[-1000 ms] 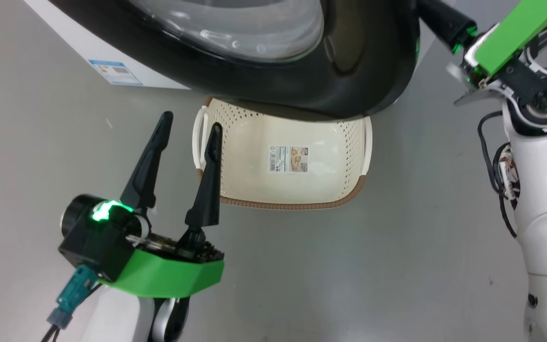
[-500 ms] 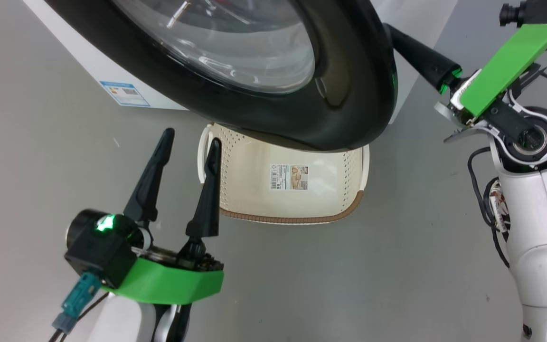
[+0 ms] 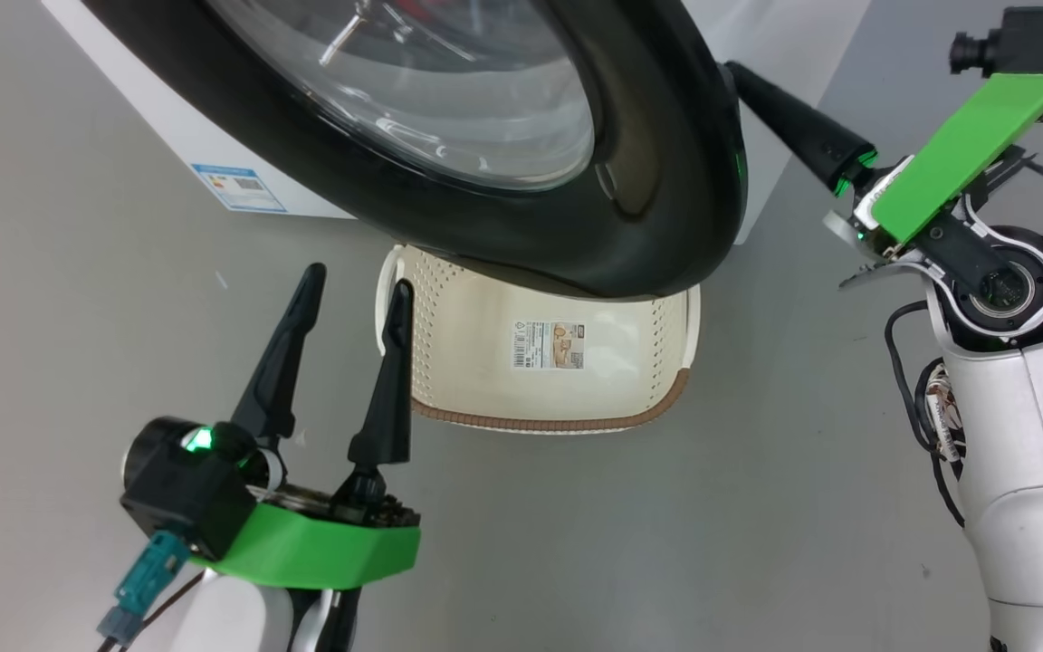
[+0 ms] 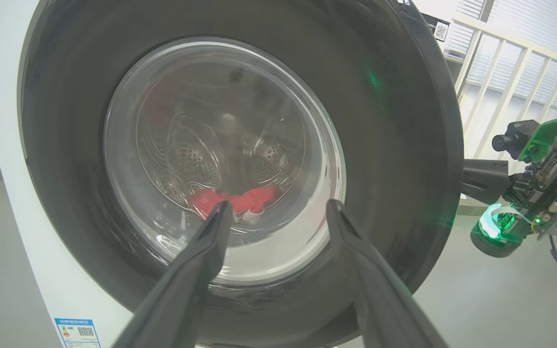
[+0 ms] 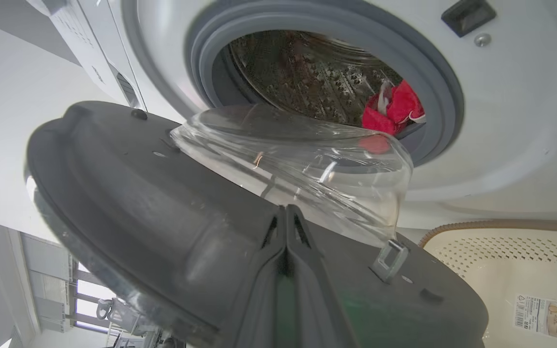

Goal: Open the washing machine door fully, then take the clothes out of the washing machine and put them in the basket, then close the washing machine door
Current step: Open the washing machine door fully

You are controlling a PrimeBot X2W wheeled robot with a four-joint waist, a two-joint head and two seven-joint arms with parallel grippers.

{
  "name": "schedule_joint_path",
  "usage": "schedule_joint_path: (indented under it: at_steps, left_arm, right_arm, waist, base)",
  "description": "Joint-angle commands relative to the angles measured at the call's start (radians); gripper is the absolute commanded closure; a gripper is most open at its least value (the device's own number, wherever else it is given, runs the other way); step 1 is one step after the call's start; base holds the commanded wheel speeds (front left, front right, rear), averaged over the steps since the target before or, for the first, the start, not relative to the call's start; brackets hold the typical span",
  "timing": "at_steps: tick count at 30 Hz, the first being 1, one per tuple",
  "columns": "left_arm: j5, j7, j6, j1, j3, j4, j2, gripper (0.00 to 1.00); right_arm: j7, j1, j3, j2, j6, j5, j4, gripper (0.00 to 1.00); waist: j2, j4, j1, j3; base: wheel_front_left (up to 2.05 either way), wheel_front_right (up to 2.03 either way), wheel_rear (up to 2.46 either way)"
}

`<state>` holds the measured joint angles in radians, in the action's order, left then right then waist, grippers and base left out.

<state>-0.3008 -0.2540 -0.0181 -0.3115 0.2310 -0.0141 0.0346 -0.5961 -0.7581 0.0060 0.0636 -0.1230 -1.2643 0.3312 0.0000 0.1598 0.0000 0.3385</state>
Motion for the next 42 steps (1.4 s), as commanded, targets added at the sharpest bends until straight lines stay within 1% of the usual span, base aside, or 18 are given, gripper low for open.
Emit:
schedule_joint_path:
  at_steps: [1,2,3,4,5,6,7,8,9,13,17,24,28,33,38,42]
  left_arm:
    - [0.006,-0.008,0.005,0.005,-0.038,-0.031,0.016,0.0]
    - [0.006,-0.008,0.005,0.006,-0.042,-0.034,0.016,0.0]
    - [0.007,-0.008,0.005,0.006,-0.046,-0.037,0.016,0.0]
    - [0.007,-0.008,0.005,0.006,-0.046,-0.037,0.016,0.0]
    - [0.007,-0.008,0.003,0.006,-0.05,-0.04,0.016,0.0]
    - [0.006,-0.008,0.002,0.006,-0.054,-0.043,0.016,0.0]
    - [0.006,-0.008,0.001,0.006,-0.058,-0.045,0.016,0.0]
    - [0.006,-0.008,-0.001,0.006,-0.061,-0.047,0.016,0.0]
    - [0.007,-0.008,-0.002,0.006,-0.064,-0.048,0.016,0.0]
    - [0.012,-0.008,-0.008,0.007,-0.074,-0.049,0.016,0.0]
    - [0.023,-0.008,-0.013,0.011,-0.095,-0.054,0.016,0.0]
    - [0.041,-0.008,-0.024,0.032,-0.131,-0.071,0.016,0.0]
    - [0.05,-0.008,-0.027,0.047,-0.151,-0.08,0.016,0.0]
    - [0.053,-0.008,-0.027,0.064,-0.16,-0.091,0.016,0.0]
    - [0.063,-0.008,-0.024,0.077,-0.169,-0.105,0.016,0.0]
    - [0.066,-0.008,-0.016,0.086,-0.166,-0.12,0.016,0.0]
  right_arm:
    - [0.027,0.012,0.002,-0.013,-0.008,0.035,-0.043,1.0]
    - [0.046,0.014,0.001,-0.013,-0.008,0.056,-0.054,1.0]
    - [0.067,0.016,-0.002,-0.013,-0.008,0.077,-0.066,0.87]
    - [0.067,0.016,-0.002,-0.013,-0.008,0.077,-0.066,0.87]
    - [0.09,0.018,-0.003,-0.013,-0.008,0.098,-0.081,0.68]
    - [0.113,0.022,-0.002,-0.013,-0.008,0.121,-0.097,0.56]
    - [0.138,0.027,-0.002,-0.013,-0.008,0.145,-0.116,0.4]
    - [0.162,0.034,-0.001,-0.013,-0.008,0.171,-0.134,0.07]
    - [0.183,0.043,0.002,-0.013,-0.008,0.199,-0.153,0.0]
    - [0.268,0.086,0.018,-0.007,-0.008,0.3,-0.224,0.0]
    - [0.371,0.139,0.063,0.01,-0.008,0.395,-0.298,0.0]
    - [0.557,0.25,0.15,0.066,-0.008,0.518,-0.376,0.0]
    - [0.657,0.301,0.167,0.089,-0.008,0.612,-0.379,0.0]
    - [0.763,0.355,0.156,0.08,-0.008,0.727,-0.353,0.0]
    - [0.818,0.401,0.148,0.063,-0.008,0.851,-0.324,0.0]
    - [0.84,0.44,0.101,0.028,-0.008,0.929,-0.308,0.0]
  waist:
    - [0.0,-0.009,0.0,0.003]
    - [0.0,-0.016,0.0,0.006]
    - [0.0,-0.023,0.0,0.008]
    - [0.0,-0.023,0.0,0.008]
    - [0.0,-0.03,0.0,0.011]
    - [0.0,-0.038,0.0,0.013]
    - [0.0,-0.046,0.0,0.016]
    - [0.0,-0.054,0.0,0.018]
    - [0.0,-0.061,0.0,0.019]
    - [0.0,-0.088,0.0,0.025]
    - [0.0,-0.113,0.0,0.031]
    - [0.0,-0.136,0.0,0.037]
    - [0.0,-0.146,0.0,0.041]
    - [0.0,-0.151,0.0,0.042]
    - [0.0,-0.148,0.0,0.042]
    - [0.0,-0.144,0.0,0.037]
  base:
    - [0.0,0.0,0.0]
    - [0.0,0.0,0.0]
    - [0.0,0.0,0.0]
    - [0.0,0.0,0.0]
    - [0.0,0.0,0.0]
    - [0.0,0.0,0.0]
    - [0.0,0.0,0.0]
    - [0.0,0.0,0.0]
    - [0.0,0.0,0.0]
    - [0.0,0.0,0.0]
    - [0.0,0.0,0.0]
    - [0.0,0.0,0.0]
    - [0.0,0.0,0.0]
    - [0.0,0.0,0.0]
    - [0.0,0.0,0.0]
    - [0.0,0.0,0.0]
